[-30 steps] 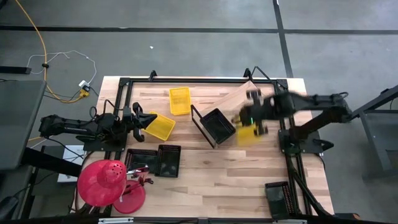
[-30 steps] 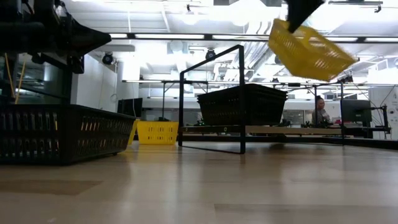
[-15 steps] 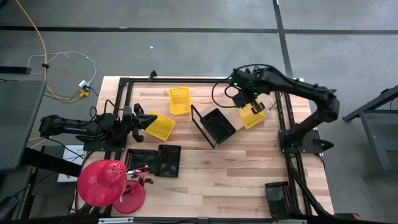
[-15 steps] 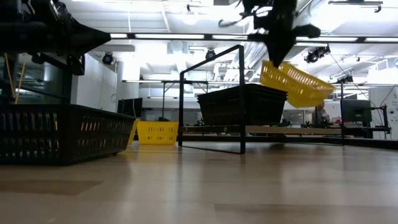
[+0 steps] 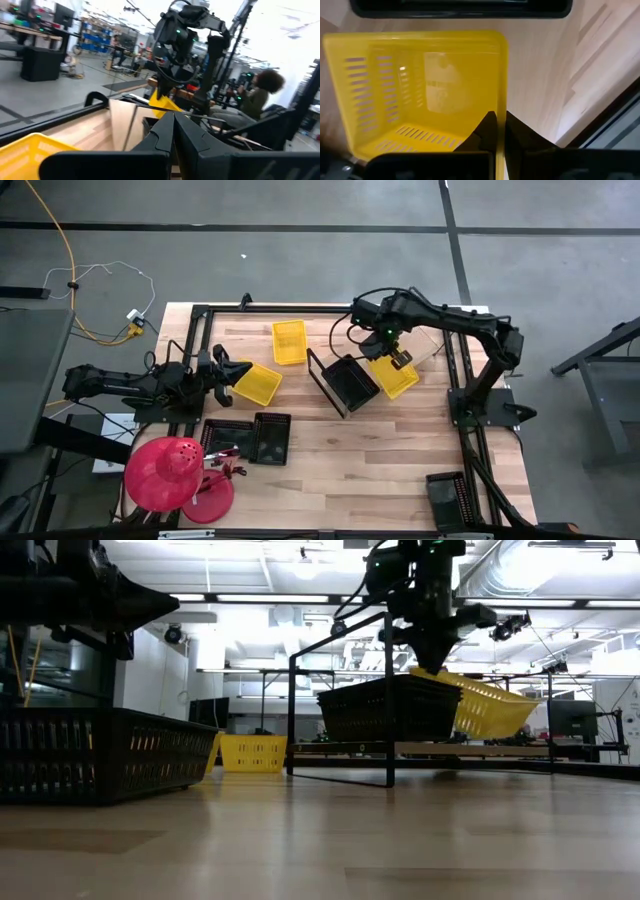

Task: Stack baskets on shelf by color
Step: Put the right yellow bin on the shelf

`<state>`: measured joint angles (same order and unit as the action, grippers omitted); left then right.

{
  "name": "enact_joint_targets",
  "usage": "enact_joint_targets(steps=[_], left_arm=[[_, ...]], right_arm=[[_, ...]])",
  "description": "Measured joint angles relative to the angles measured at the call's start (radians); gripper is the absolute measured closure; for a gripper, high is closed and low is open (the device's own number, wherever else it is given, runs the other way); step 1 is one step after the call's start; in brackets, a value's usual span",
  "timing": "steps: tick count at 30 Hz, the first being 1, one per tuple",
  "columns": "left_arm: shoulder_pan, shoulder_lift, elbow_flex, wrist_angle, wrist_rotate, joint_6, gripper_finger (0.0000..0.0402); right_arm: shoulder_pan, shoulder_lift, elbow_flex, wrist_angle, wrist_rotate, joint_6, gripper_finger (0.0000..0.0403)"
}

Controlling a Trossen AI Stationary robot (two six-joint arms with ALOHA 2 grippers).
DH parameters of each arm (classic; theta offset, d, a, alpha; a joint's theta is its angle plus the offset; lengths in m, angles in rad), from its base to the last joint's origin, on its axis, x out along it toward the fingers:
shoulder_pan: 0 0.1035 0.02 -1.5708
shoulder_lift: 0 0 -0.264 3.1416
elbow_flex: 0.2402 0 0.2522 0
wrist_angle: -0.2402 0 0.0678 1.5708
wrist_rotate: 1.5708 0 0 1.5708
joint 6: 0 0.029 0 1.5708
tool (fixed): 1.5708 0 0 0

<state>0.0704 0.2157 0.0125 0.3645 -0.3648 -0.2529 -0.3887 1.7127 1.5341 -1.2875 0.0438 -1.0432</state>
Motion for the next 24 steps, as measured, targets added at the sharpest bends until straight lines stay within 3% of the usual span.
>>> enact_joint_targets(steps=[17,24], left_arm=[[0.0,0.0,0.0,0.001,-0.04,0.002,0.0401],[0.0,0.0,0.0,0.0,-0.039,0.002,0.0401]], right_arm=[[-0.03,0.034,0.0,0.071,-0.038,0.048,0.0402],[-0.03,0.076,0.0,0.069,-0.026,0.078,0.0367]])
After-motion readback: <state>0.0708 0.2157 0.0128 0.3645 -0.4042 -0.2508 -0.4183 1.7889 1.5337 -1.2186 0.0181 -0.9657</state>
